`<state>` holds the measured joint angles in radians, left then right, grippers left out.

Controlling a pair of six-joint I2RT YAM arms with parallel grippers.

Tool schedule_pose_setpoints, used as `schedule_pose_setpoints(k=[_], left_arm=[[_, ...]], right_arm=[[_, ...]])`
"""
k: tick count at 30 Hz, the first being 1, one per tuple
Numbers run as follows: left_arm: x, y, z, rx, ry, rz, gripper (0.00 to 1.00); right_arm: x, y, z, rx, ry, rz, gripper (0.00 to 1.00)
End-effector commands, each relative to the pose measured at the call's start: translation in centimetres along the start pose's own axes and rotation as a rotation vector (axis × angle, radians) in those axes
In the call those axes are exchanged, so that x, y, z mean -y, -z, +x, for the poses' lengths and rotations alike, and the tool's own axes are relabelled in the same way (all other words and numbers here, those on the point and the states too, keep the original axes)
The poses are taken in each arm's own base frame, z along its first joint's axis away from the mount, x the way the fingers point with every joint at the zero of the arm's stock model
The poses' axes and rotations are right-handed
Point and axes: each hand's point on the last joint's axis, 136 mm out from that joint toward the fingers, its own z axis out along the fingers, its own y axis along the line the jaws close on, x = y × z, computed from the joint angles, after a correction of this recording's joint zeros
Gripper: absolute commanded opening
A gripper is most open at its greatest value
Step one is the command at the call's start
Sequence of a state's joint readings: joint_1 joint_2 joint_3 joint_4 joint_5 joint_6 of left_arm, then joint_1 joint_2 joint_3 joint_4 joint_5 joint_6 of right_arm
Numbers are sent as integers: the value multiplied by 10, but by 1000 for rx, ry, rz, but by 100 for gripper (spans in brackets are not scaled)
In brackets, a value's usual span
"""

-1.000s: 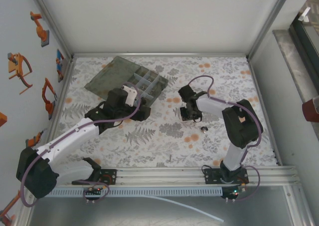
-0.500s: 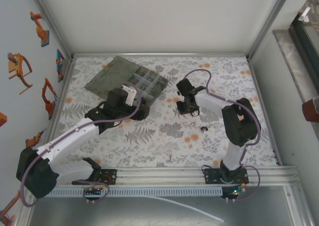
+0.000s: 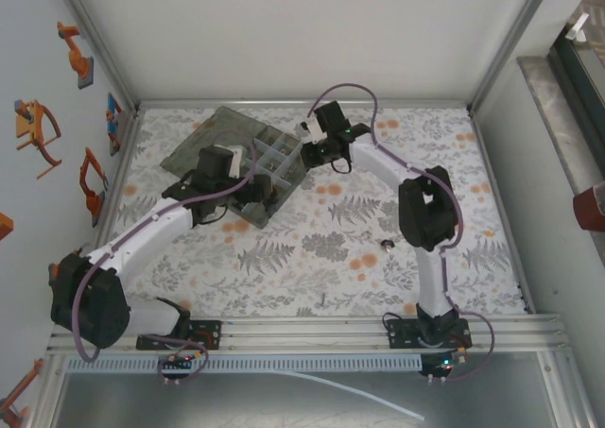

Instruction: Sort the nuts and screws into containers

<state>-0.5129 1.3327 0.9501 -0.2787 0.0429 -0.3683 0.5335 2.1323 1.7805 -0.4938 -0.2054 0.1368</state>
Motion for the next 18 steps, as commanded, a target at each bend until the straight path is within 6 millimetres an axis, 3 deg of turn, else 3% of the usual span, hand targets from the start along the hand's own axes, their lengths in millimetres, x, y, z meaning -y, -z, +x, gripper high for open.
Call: schedule_pose_setpoints(k=[1,10,18], left_arm=[[22,3,-20,36,40,113,97],[11,-3,-10,16,63,95,97],[1,1,0,18,74,71,97]], right_arm=[[-16,-10,-22,54,32,-79,20],[-21,-39,-61,159,4,-135,21],[-15,-72,-60,122,-46,-140,22]])
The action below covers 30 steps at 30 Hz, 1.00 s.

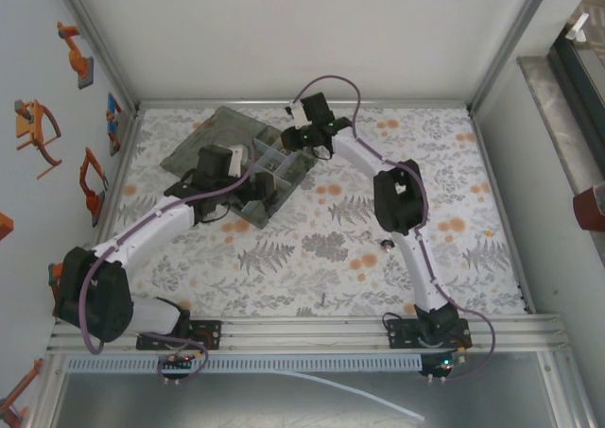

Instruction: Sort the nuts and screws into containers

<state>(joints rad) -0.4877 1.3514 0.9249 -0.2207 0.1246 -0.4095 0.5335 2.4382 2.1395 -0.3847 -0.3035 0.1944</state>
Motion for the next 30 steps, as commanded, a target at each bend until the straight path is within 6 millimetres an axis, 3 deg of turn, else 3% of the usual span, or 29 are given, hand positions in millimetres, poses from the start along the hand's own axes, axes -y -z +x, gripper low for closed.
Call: schedule_pose_setpoints(k=[1,7,15,20,22,25,27,30], left_arm=[[-1,10,-2,31,15,7,97],[1,16,-3,50,2,22,97],[7,27,-11,89,-7,33,97],[37,35,0,68,-154,63,97],[54,37,9,62,-233,61,97],[74,36,28,23,-311,56,100],[79,30,46,-31,-331,21,97],[89,17,82,-147,-339,-27,91]], right_arm=[[-4,-10,6,-21,-36,-23,22],[-5,-8,5,-15,-32,-23,30],[-18,26,-20,58,11,-25,35],[-36,77,-43,152,45,-31,36],[-41,105,-49,197,55,-17,42],[-41,143,-35,216,45,35,50],[-35,163,-7,192,17,79,56],[-14,188,57,110,-89,163,66]])
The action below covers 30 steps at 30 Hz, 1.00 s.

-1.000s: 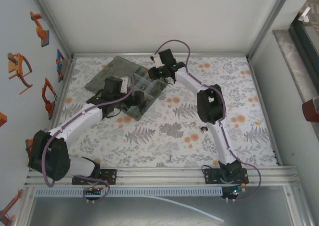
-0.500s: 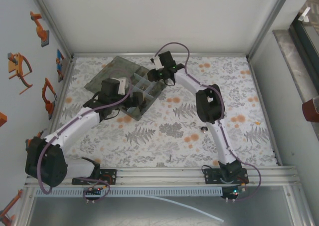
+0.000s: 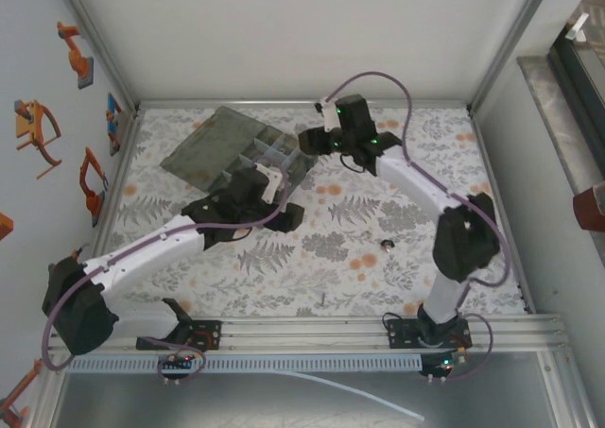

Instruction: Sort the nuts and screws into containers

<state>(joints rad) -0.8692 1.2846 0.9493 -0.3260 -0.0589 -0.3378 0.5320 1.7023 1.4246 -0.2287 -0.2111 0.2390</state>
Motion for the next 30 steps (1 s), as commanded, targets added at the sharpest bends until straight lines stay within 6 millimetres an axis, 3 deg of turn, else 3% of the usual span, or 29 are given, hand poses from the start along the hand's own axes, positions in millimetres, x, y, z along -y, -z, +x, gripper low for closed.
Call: schedule_pose_setpoints(k=[1,5,7,10,16,21,30], left_arm=[[5,-14,36,-150,8,-99,89],[43,-32,76,-306,48,-92,80],[62,-37,92,-368,64,-81,76],[89,-42,115,-466,90,-61,69],[120,-48,147,-554,134,-130,62],[129,-52,167,-576,176,-199,57],[138,-59,200,-640,187,-271,50]], right_arm=[[32,24,71,-120,-111,128,68],[47,71,168,-284,-205,209,73],[45,92,199,-319,-246,212,74],[37,115,228,-334,-304,186,78],[34,144,272,-370,-367,188,81],[20,151,285,-361,-442,111,88],[15,155,295,-351,-462,97,88]])
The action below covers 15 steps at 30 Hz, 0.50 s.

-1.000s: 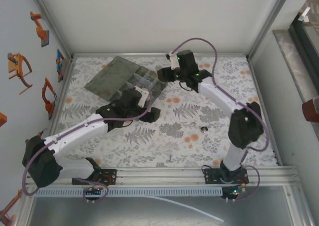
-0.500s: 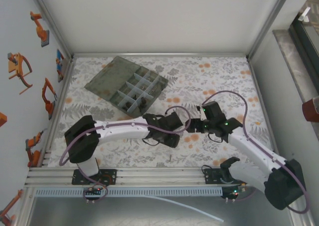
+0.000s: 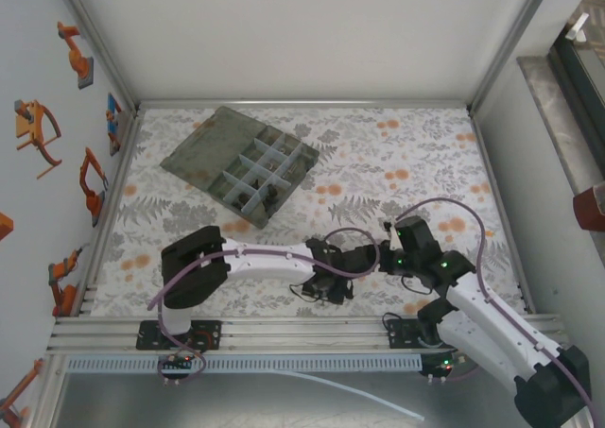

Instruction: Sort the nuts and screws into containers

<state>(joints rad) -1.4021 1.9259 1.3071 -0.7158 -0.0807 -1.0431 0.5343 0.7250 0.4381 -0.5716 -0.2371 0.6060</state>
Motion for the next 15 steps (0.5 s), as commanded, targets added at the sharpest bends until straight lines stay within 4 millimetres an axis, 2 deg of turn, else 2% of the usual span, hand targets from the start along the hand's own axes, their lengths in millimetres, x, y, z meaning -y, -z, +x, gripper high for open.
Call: schedule_pose_setpoints(k=[1,5,11,15], left_arm=[[-4,-3,6,-22,48,-58,49],[-10,-9,10,-29,70,-89,37],[-23,-17,20,-56,84,-131,27],[-33,-14,19,-35,96,-150,18]], right_arm=[[-1,-2,7,-24,-18,-7,88],[-2,-1,8,-19,-11,-15,88],[-1,-2,8,-21,-10,-9,88],[0,-3,8,-22,-11,-2,88]])
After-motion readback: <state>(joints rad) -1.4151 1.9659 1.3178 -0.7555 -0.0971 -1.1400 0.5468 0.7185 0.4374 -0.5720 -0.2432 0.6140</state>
